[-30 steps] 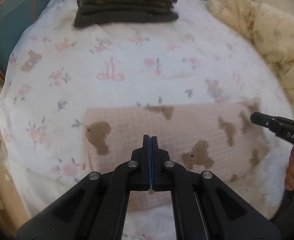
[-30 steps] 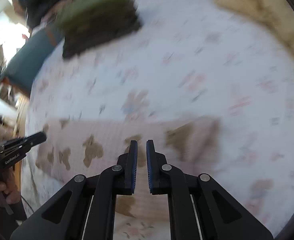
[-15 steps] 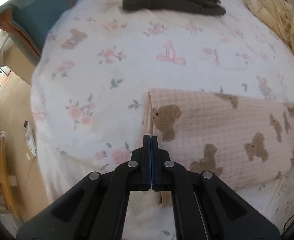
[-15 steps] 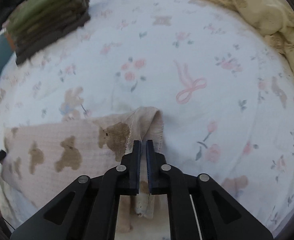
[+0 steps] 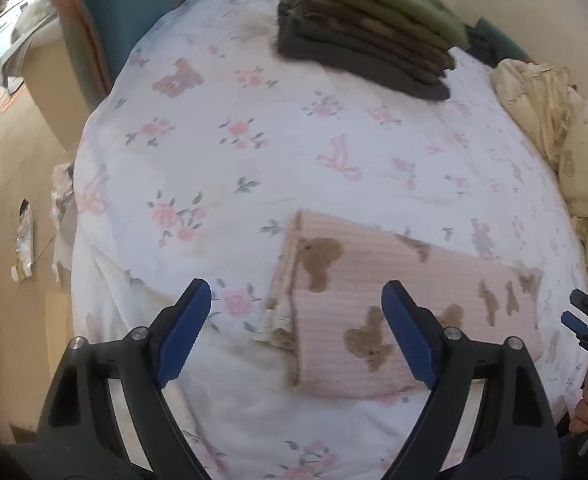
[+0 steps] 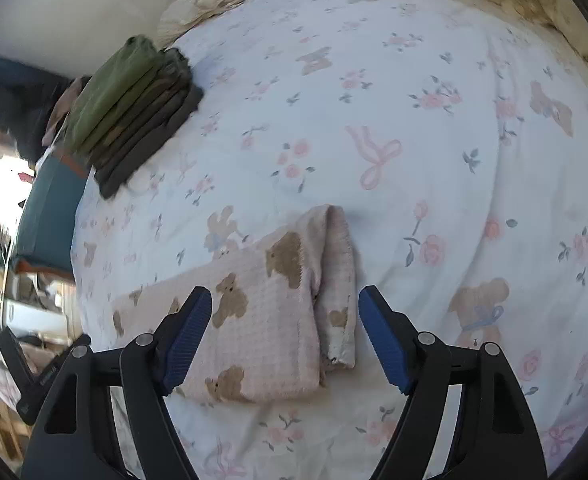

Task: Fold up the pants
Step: 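Grasp the folded pink pants bundle with both grippers and lift it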

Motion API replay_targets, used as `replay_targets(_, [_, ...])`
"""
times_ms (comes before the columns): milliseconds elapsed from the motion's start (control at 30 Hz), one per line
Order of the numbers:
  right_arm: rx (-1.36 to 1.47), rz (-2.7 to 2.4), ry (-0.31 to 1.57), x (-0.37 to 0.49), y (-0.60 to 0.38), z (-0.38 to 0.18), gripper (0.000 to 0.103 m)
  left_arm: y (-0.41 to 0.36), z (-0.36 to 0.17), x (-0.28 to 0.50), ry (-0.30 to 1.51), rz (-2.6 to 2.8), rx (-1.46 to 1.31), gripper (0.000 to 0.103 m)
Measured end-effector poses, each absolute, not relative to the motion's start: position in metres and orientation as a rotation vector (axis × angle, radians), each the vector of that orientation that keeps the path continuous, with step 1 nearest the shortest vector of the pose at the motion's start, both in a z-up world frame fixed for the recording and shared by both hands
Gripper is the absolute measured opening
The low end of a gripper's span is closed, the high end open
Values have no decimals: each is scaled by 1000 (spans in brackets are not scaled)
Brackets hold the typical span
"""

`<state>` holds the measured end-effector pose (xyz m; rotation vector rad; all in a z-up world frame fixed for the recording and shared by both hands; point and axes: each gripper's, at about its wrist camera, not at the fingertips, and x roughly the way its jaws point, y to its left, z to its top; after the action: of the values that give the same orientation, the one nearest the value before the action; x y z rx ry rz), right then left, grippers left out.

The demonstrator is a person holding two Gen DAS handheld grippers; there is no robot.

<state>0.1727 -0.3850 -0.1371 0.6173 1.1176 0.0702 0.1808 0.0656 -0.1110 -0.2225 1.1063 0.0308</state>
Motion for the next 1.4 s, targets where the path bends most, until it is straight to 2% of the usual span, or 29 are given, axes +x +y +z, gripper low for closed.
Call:
replay_targets(233, [711,43,1232,189,-386,-182,78,83,-137,197,1182,89,-237,85])
replay_targets(367, [657,-2,1219,195,-385,-185,78,75,-154,205,1234,51,-208,85])
replay_targets(567, [793,71,1255,202,-389,-202,78,55,-163,222,1256,-57,-179,85])
replay_targets(733, [786,126,1269,205,-381,-205,77,24,-171,229,1281,-115,-73,84])
replay_targets(767, [773,141,1277,206,-378,-206,76,21,-171,229,1278,-120,-72,82])
replay_targets(800, [756,158,1287,207,-373,-207,73,15,-172,228,1276,-136,-56,67])
replay_targets(867, [725,220,1310,208,-360,-208,52,3,-172,226,1268,-173,13,52])
replay_targets(900, [702,252,1330,210,-352,-210,51,-1,-172,226,1270,-191,24,45])
replay_targets(1000, [605,254,1334,211,-340,-208,41,-8,-169,227,1291,-242,4,12])
replay_targets(1033, [588,252,1337,212,-339,-208,25,-10,-168,226,1290,-250,5,11])
replay_targets(1067, [583,254,1340,213,-339,-209,16,-11,-167,226,1287,-252,8,10])
replay_targets(1167, [554,261,1333,213,-338,-205,12,-11,-160,221,1262,-248,6,10])
replay_targets(1400, [573,243,1287,209,-341,-194,10,-8,-138,207,1188,-231,20,9])
